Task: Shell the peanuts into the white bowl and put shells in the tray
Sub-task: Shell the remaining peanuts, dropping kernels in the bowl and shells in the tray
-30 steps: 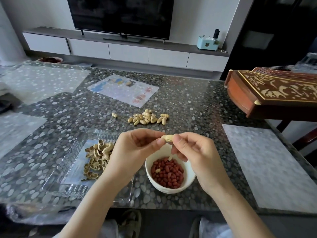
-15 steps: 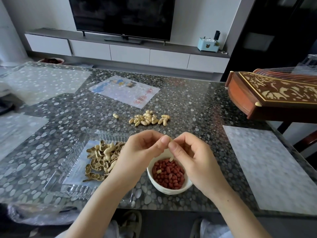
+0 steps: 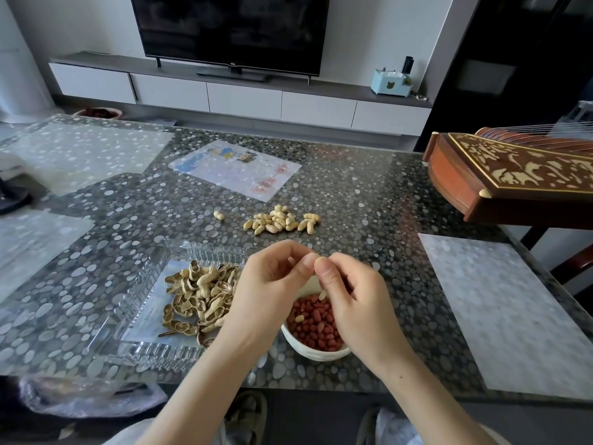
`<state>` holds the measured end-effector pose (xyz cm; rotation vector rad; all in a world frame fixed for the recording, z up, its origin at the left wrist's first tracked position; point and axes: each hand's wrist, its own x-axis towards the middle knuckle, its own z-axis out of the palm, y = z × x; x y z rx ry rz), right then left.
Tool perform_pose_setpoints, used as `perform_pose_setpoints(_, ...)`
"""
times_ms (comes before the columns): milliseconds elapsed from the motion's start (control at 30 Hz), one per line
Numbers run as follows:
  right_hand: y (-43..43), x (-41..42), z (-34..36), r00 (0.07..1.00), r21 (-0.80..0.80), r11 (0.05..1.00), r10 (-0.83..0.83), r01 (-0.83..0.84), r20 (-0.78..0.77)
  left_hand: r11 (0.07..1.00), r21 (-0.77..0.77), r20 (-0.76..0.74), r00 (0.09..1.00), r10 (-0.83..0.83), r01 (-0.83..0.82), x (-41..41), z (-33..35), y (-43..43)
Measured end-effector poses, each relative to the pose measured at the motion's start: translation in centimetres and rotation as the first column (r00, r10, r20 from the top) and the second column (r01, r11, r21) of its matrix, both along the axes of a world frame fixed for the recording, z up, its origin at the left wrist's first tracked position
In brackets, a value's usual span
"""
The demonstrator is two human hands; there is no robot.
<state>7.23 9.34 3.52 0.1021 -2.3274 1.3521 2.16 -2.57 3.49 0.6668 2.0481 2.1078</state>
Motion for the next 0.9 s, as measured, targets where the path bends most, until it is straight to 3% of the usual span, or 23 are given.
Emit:
perform_pose_setpoints(100, 0.0, -0.3, -0.3, 0.997, 0.005, 0.998, -0.062, 0.062, -0.038, 0.999, 0.048, 0.067, 0.998, -0.015, 0.012, 0.2, -0.2, 0.7)
perform_pose_setpoints(267, 0.5, -0.3, -0.1, 0.99, 0.035, 0.996, -0.077, 0.081, -0.115, 0.965, 0.179, 0.189, 0.956, -0.223, 0.19, 0.1, -0.1, 1.5)
perform_pose_setpoints(633, 1.5, -0.1, 0.3, 0.964, 0.21, 0.966, -0.095, 0.149, -0.246, 0.973, 0.075, 0.11, 0.968, -0.226, 0.218, 1.1, 0.0, 2.2)
perform_pose_setpoints(700, 1.3, 0.2, 0.2, 0.976, 0.111, 0.987, -0.092, 0.115, -0.197, 0.981, 0.03, 0.071, 0.979, -0.193, 0.191, 1.0, -0.3, 2.4)
perform_pose_setpoints(800, 0.6, 0.7, 0.1, 0.998, -0.169, 0.984, -0.054, 0.048, -0.031, 0.987, -0.035, -0.01, 0.988, -0.157, 0.156, 1.2, -0.3, 2.5)
perform_pose_setpoints(900, 0.3, 0.8, 0.0, 0.995, -0.275, 0.958, -0.068, 0.085, 0.072, 0.988, -0.1, -0.055, 0.991, -0.125, 0.119, 1.4, -0.2, 2.7)
